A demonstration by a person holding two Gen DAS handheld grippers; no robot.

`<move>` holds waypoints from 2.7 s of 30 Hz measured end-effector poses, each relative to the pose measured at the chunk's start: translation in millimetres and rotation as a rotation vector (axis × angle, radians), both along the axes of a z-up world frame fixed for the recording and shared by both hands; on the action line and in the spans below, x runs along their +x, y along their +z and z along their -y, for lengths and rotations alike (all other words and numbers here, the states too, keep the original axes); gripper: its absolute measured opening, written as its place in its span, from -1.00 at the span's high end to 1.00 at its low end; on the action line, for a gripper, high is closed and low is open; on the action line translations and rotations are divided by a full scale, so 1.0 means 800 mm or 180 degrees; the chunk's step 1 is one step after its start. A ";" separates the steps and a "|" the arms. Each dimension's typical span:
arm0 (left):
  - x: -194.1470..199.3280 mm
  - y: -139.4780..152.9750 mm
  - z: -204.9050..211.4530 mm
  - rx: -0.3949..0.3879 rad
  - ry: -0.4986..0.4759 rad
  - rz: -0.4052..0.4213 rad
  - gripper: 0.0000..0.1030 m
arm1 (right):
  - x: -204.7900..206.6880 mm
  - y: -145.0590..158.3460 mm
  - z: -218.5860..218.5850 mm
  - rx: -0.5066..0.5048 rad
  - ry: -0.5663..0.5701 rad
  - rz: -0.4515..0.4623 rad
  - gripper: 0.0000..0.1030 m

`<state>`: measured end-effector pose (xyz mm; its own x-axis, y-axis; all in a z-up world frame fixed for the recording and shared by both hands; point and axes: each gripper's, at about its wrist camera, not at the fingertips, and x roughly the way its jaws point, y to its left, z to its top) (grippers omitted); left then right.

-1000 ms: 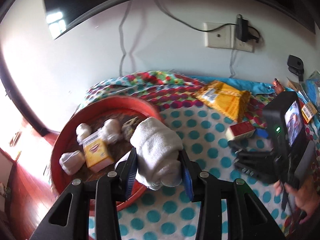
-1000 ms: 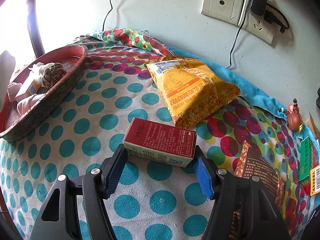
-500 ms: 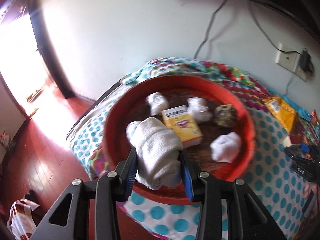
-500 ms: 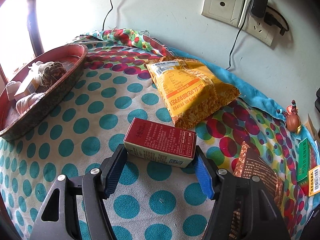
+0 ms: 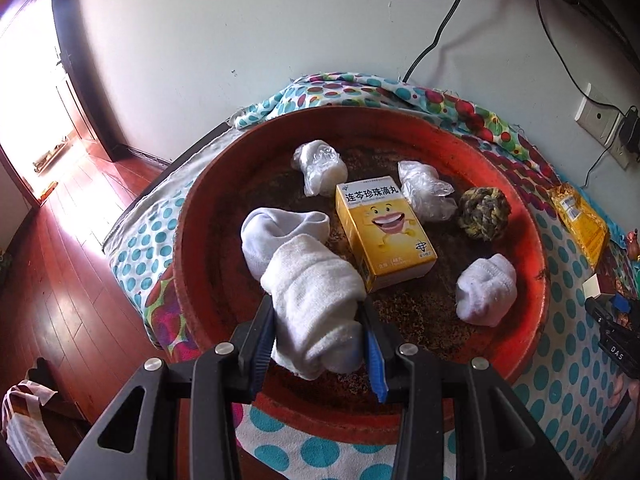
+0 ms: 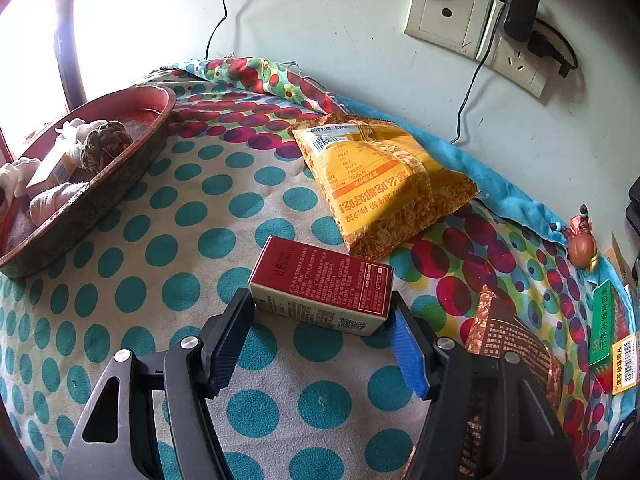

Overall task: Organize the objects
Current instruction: 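Lower the rolled sock into the red tray and open the left tool, then carry the red medicine box into the red tray and open the right tool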

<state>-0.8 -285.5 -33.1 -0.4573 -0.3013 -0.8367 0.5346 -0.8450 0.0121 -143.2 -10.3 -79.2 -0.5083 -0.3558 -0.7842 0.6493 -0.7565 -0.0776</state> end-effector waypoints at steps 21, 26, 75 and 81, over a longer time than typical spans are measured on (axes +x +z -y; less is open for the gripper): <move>-0.001 0.011 -0.010 -0.0199 -0.0113 0.0065 0.00 | 0.001 0.001 -0.001 0.0026 0.0014 -0.0038 -0.24; 0.005 0.031 -0.023 -0.0209 -0.0126 -0.0057 -0.02 | 0.001 0.002 -0.002 0.0035 0.0017 -0.0050 -0.24; 0.147 0.015 -0.042 -0.0045 0.0048 -0.0347 -0.04 | 0.078 0.059 0.168 0.0171 0.1473 -0.0243 -0.23; 0.142 0.015 -0.054 -0.0072 -0.0026 -0.0331 -0.04 | 0.083 0.071 0.136 -0.0013 0.1391 -0.0247 -0.46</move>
<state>112.8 -242.2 -20.8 -0.5438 -0.3156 -0.7776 0.5272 -0.8494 -0.0240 -77.2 -118.7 -22.7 -0.3669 -0.5533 -0.7478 0.9006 -0.4126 -0.1366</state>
